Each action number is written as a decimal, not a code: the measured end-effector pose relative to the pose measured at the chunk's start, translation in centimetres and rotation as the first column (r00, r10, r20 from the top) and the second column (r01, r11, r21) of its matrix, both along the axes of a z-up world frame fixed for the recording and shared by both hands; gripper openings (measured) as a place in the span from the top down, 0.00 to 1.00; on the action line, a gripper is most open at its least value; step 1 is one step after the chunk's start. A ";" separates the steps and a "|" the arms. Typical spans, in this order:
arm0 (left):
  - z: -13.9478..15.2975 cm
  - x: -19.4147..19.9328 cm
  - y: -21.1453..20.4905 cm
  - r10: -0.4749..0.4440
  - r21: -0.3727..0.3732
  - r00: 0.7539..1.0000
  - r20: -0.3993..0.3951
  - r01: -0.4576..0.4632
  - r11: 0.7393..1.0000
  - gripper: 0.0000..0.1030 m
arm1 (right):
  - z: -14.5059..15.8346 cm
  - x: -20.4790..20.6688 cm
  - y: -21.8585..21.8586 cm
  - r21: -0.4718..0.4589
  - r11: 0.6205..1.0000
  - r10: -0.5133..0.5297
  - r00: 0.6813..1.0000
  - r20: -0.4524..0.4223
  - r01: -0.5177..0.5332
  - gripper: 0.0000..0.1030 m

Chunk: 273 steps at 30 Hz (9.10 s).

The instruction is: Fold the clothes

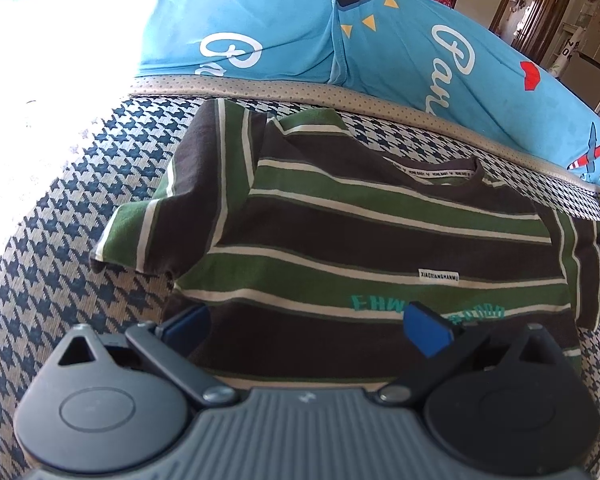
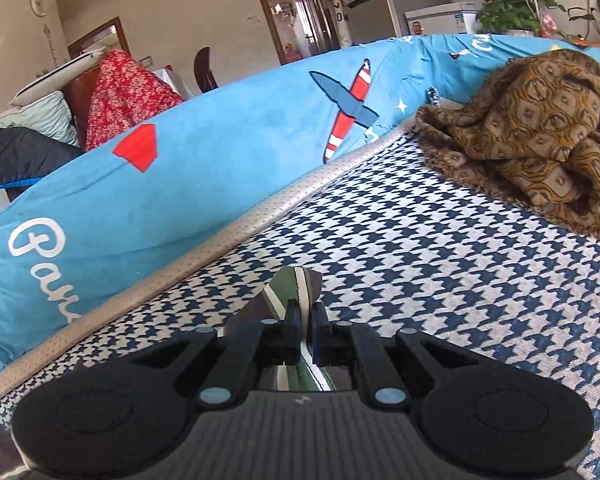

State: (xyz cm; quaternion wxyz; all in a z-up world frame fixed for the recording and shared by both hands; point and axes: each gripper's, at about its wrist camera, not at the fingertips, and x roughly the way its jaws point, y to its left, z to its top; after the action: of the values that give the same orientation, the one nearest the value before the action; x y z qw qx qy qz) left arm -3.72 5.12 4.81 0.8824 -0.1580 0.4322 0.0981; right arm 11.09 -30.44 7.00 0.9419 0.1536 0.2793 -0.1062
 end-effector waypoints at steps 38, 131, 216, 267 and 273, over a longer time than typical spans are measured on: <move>1.1 -0.8 1.1 0.089 0.052 0.995 0.039 -0.091 0.994 0.00 | -2.2 -6.4 -2.9 0.324 0.944 0.143 0.959 -0.245 -0.058 0.64; 0.4 5.1 6.7 0.206 0.031 0.978 0.015 -0.207 0.978 0.00 | -2.4 5.8 19.0 -0.251 0.801 0.554 0.832 -0.032 -0.544 0.90; 0.0 5.1 6.2 0.240 0.120 0.970 -0.025 -0.236 0.964 0.00 | -0.7 -1.8 -0.9 -0.042 0.973 0.218 0.961 -0.167 -0.228 0.33; -0.1 3.2 12.5 0.309 -0.098 0.949 -0.063 -0.314 0.944 0.00 | 3.6 -7.1 7.5 -0.069 0.946 0.315 0.949 -0.028 -0.316 0.54; -0.4 2.7 12.7 0.256 -0.243 0.962 -0.097 -0.272 0.931 0.00 | 3.0 -9.1 10.8 -0.004 0.916 0.400 0.915 -0.040 -0.401 0.48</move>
State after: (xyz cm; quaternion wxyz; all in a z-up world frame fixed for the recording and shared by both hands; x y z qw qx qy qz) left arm -1.03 17.77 4.37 0.8194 -0.3232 0.4438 0.1646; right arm 1.95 -19.59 10.00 0.9391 0.0854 0.3221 0.0842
